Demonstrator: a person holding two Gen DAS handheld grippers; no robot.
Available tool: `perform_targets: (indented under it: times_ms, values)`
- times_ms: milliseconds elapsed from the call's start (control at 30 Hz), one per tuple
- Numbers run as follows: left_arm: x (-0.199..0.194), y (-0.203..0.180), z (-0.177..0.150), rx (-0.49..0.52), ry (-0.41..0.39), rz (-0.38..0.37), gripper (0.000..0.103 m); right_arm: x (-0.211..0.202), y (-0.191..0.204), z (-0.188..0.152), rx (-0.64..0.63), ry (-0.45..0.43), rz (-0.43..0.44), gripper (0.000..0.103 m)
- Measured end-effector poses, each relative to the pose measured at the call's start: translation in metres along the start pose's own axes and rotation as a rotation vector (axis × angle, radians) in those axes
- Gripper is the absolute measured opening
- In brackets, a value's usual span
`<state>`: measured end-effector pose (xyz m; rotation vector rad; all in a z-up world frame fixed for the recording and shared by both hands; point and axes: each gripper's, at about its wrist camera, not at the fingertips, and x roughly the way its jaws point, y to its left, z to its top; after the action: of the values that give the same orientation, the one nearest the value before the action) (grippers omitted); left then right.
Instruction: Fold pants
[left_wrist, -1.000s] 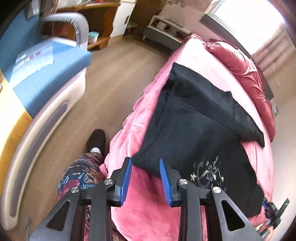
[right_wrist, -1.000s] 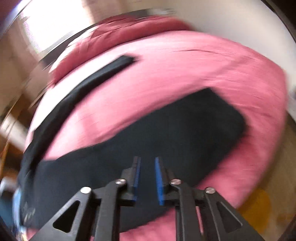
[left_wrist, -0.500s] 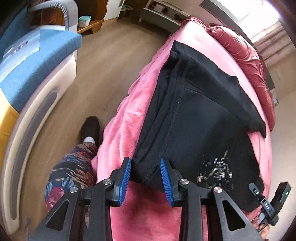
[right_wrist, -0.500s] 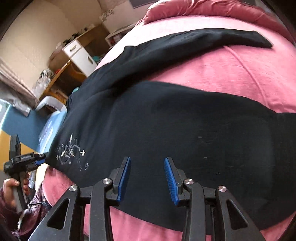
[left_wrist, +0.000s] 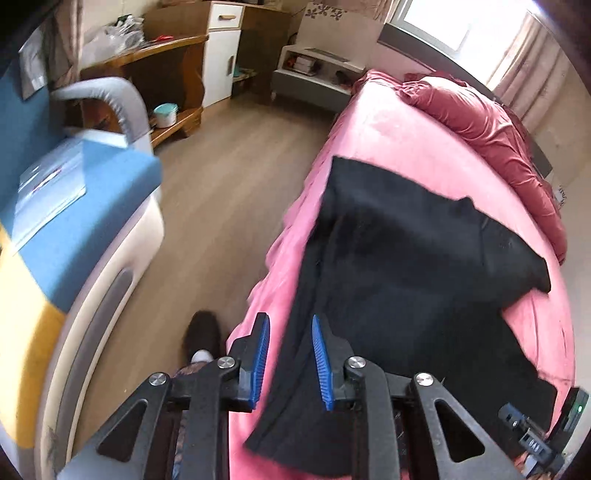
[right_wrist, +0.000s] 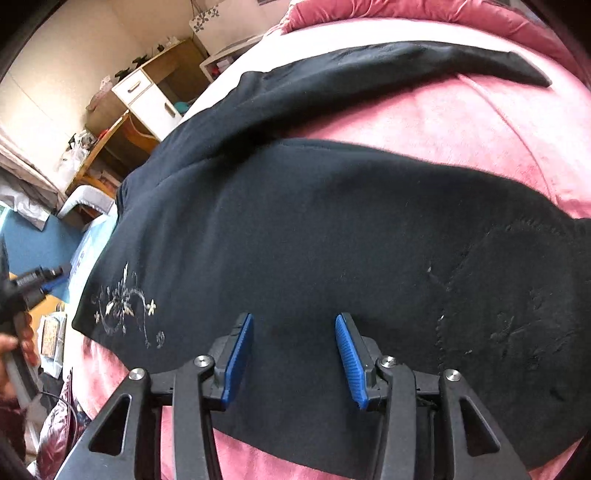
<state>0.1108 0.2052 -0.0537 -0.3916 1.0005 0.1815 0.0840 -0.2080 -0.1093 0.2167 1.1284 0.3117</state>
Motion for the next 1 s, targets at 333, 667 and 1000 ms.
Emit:
perform_targets:
  times_ms: [333, 667, 1000]
  values:
    - [0.044, -0.049, 0.039, 0.034, 0.018, -0.04, 0.03, 0.001, 0.007, 0.025, 0.032, -0.039, 0.007, 0.047]
    - [0.081, -0.079, 0.086, 0.029, 0.02, -0.026, 0.033, 0.005, 0.017, 0.049, 0.038, -0.068, 0.007, 0.047]
    - [0.122, -0.089, 0.126, 0.057, 0.038, 0.034, 0.036, 0.017, 0.016, 0.119, 0.073, -0.123, -0.046, 0.048]
